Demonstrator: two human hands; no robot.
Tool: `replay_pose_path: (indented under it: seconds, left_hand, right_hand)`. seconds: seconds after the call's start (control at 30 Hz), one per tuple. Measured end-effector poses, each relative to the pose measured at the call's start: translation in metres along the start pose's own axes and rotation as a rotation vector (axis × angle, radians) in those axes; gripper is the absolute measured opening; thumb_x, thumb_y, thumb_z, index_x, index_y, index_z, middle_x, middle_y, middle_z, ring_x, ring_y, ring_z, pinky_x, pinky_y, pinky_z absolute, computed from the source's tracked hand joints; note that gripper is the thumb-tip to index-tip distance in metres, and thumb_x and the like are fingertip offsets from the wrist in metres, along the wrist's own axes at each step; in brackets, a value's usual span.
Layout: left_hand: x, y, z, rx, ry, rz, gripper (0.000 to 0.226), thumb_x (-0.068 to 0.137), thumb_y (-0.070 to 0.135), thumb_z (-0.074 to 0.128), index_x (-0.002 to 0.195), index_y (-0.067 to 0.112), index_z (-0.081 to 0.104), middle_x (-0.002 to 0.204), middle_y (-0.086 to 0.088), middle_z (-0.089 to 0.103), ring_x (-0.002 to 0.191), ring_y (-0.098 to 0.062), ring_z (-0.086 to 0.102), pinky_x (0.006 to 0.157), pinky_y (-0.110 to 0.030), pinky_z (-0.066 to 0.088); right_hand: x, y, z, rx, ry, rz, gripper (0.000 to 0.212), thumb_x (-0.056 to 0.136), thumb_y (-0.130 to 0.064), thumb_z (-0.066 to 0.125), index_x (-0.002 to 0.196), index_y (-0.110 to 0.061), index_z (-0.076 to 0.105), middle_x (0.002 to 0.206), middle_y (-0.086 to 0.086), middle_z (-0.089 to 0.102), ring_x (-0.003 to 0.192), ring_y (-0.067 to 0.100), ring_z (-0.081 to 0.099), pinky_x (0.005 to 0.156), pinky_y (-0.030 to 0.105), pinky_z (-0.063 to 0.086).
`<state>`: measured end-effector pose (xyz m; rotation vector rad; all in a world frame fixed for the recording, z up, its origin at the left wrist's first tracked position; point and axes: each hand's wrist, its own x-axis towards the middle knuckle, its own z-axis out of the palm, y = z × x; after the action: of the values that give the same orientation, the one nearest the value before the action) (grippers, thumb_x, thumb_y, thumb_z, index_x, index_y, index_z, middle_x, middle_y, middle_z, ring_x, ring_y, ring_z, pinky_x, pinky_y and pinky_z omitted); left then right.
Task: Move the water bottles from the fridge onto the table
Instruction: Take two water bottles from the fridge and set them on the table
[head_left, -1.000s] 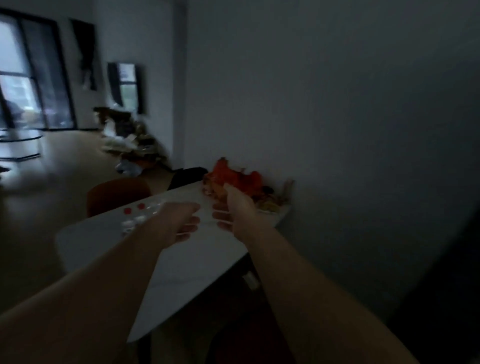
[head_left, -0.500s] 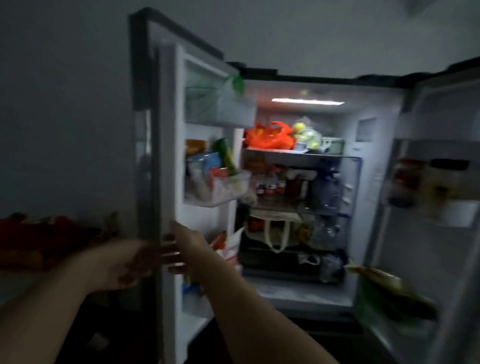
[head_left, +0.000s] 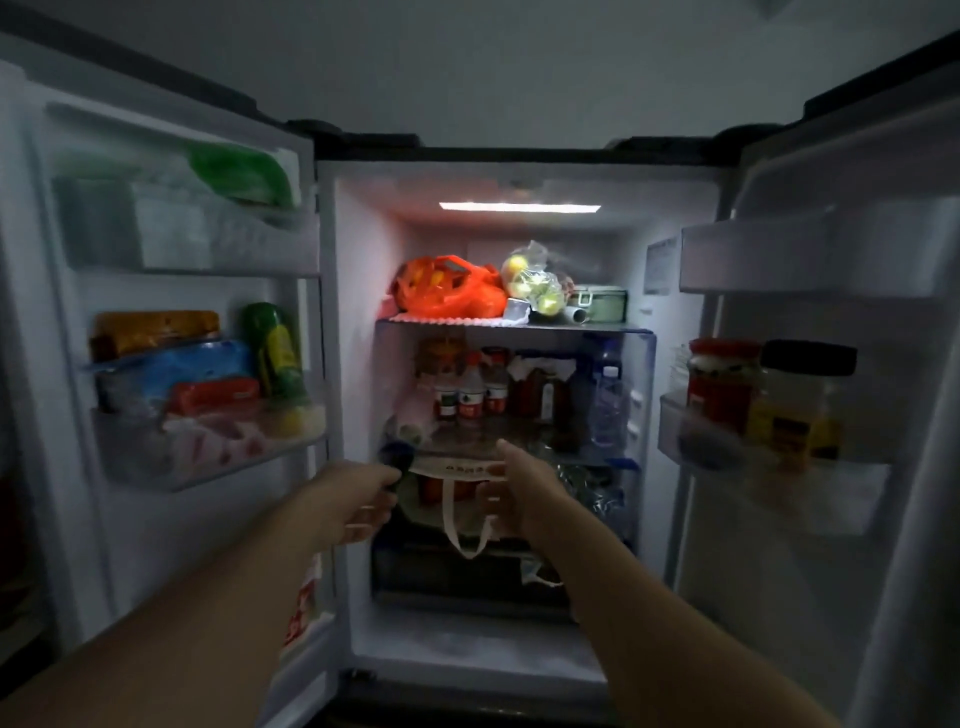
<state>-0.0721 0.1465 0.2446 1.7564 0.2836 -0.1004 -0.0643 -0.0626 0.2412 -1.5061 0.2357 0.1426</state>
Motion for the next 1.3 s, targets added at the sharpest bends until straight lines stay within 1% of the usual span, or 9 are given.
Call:
replay_pose_path:
  seconds: [0.17, 0.43, 0.6, 0.7, 0.8, 0.9, 1.0, 1.13, 1.3]
  left_hand:
    - [0.093, 0.034, 0.039, -0.005, 0.036, 0.057, 0.015, 0.085, 0.029, 0.067, 0.091, 0.015, 0.067, 0.080, -0.006, 0.072, 0.070, -0.019, 0.064, 0.057, -0.029, 0.048]
    - [0.272, 0.090, 0.086, -0.080, 0.032, 0.142, 0.023, 0.085, 0.021, 0.067, 0.101, 0.004, 0.067, 0.086, -0.010, 0.069, 0.068, -0.023, 0.064, 0.049, -0.027, 0.050]
    - [0.357, 0.116, 0.109, -0.219, 0.200, 0.191, 0.053, 0.095, 0.018, 0.059, 0.140, -0.003, 0.042, 0.144, -0.021, 0.048, 0.128, -0.033, 0.050, 0.102, -0.034, 0.040]
    - [0.396, 0.119, 0.118, -0.120, 0.222, 0.236, 0.042, 0.088, 0.021, 0.069, 0.124, 0.001, 0.062, 0.132, -0.018, 0.060, 0.117, -0.030, 0.060, 0.090, -0.030, 0.047]
    - [0.426, 0.114, 0.119, -0.135, 0.322, 0.344, 0.012, 0.078, 0.017, 0.079, 0.084, 0.007, 0.074, 0.099, -0.016, 0.073, 0.090, -0.022, 0.067, 0.059, -0.021, 0.043]
    - [0.450, 0.114, 0.117, -0.087, 0.321, 0.459, 0.027, 0.070, 0.016, 0.084, 0.067, 0.021, 0.058, 0.073, 0.005, 0.064, 0.062, -0.003, 0.060, 0.038, -0.007, 0.037]
    - [0.470, 0.117, 0.114, -0.064, 0.283, 0.571, 0.032, 0.066, 0.017, 0.088, 0.086, 0.021, 0.063, 0.084, 0.006, 0.068, 0.068, 0.009, 0.065, 0.052, -0.009, 0.049]
    - [0.488, 0.128, 0.127, 0.162, 0.201, 0.541, 0.065, 0.062, 0.040, 0.087, 0.120, 0.023, 0.063, 0.117, -0.001, 0.069, 0.106, -0.019, 0.066, 0.090, -0.039, 0.055]
    - [0.486, 0.123, 0.147, 0.413, 0.480, 0.456, 0.052, 0.084, 0.050, 0.062, 0.122, 0.014, 0.062, 0.128, -0.018, 0.061, 0.117, -0.036, 0.059, 0.089, -0.031, 0.044]
  right_hand:
    - [0.092, -0.014, -0.007, 0.010, 0.020, 0.015, 0.041, 0.098, -0.048, 0.047, 0.107, -0.011, 0.062, 0.103, 0.012, 0.067, 0.094, 0.025, 0.065, 0.085, 0.041, 0.053]
    - [0.249, -0.056, 0.008, -0.012, 0.070, -0.012, 0.033, 0.094, -0.049, 0.053, 0.086, -0.019, 0.064, 0.093, 0.006, 0.071, 0.085, 0.021, 0.068, 0.067, 0.032, 0.054]
    - [0.343, -0.084, 0.023, -0.031, 0.096, -0.070, 0.039, 0.094, -0.032, 0.057, 0.123, -0.007, 0.064, 0.097, 0.008, 0.073, 0.077, 0.022, 0.071, 0.070, 0.034, 0.060]
    - [0.388, -0.091, 0.028, -0.175, 0.072, -0.088, 0.037, 0.095, -0.017, 0.058, 0.128, 0.000, 0.059, 0.092, 0.011, 0.070, 0.067, 0.018, 0.068, 0.053, 0.023, 0.054]
    - [0.441, -0.089, 0.035, -0.241, 0.162, -0.234, 0.037, 0.084, -0.011, 0.069, 0.119, 0.001, 0.065, 0.117, 0.024, 0.070, 0.094, 0.032, 0.072, 0.078, 0.040, 0.061]
    - [0.478, -0.093, 0.046, -0.398, 0.249, -0.321, 0.045, 0.080, -0.026, 0.077, 0.121, -0.009, 0.067, 0.124, 0.012, 0.067, 0.116, 0.029, 0.064, 0.087, 0.029, 0.049]
    - [0.507, -0.092, 0.054, -0.478, 0.205, -0.311, 0.060, 0.087, -0.032, 0.071, 0.140, -0.012, 0.051, 0.143, 0.012, 0.055, 0.130, 0.029, 0.053, 0.098, 0.031, 0.043]
    - [0.520, -0.080, 0.046, -0.485, 0.221, -0.382, 0.051, 0.086, -0.040, 0.069, 0.130, -0.015, 0.061, 0.133, 0.012, 0.064, 0.120, 0.031, 0.061, 0.090, 0.028, 0.044]
    - [0.513, -0.069, 0.025, -0.458, 0.268, -0.315, 0.054, 0.077, -0.051, 0.068, 0.123, -0.024, 0.061, 0.121, 0.003, 0.069, 0.109, 0.027, 0.065, 0.087, 0.026, 0.046]
